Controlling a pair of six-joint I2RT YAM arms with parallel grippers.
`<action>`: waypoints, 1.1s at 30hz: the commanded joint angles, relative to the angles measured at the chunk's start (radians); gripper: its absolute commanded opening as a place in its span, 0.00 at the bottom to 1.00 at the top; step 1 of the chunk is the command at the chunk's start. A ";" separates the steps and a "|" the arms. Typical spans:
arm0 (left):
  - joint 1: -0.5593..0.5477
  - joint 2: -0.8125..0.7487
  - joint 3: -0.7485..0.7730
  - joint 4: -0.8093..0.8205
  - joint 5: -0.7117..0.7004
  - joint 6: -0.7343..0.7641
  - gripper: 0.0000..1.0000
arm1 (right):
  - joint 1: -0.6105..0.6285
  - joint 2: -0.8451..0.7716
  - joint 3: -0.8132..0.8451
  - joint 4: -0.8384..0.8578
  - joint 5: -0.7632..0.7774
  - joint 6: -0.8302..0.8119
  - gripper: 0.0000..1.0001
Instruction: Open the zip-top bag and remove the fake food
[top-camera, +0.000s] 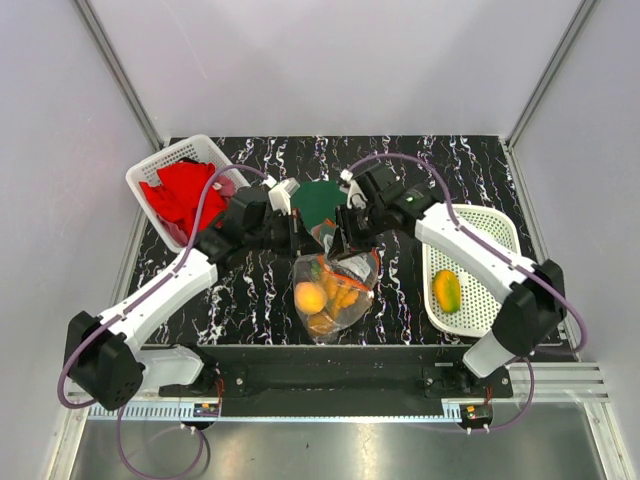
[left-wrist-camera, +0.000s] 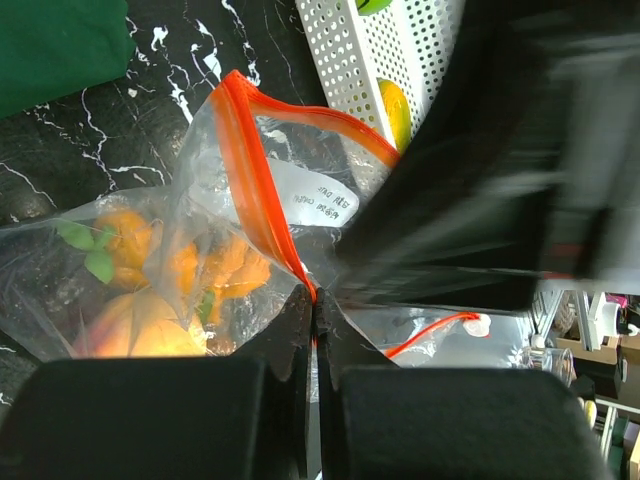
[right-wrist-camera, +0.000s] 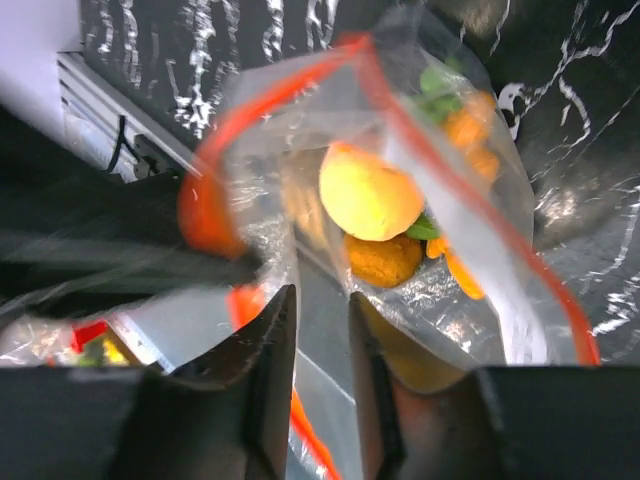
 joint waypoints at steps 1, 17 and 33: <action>0.004 -0.044 0.044 0.046 0.029 -0.009 0.00 | 0.002 0.044 -0.087 0.159 -0.056 0.076 0.33; 0.004 0.046 0.041 0.069 0.034 -0.010 0.00 | 0.045 0.176 -0.245 0.150 0.117 -0.007 0.41; -0.007 0.135 0.001 0.130 0.052 -0.032 0.00 | 0.038 0.224 -0.360 0.295 0.202 0.134 0.67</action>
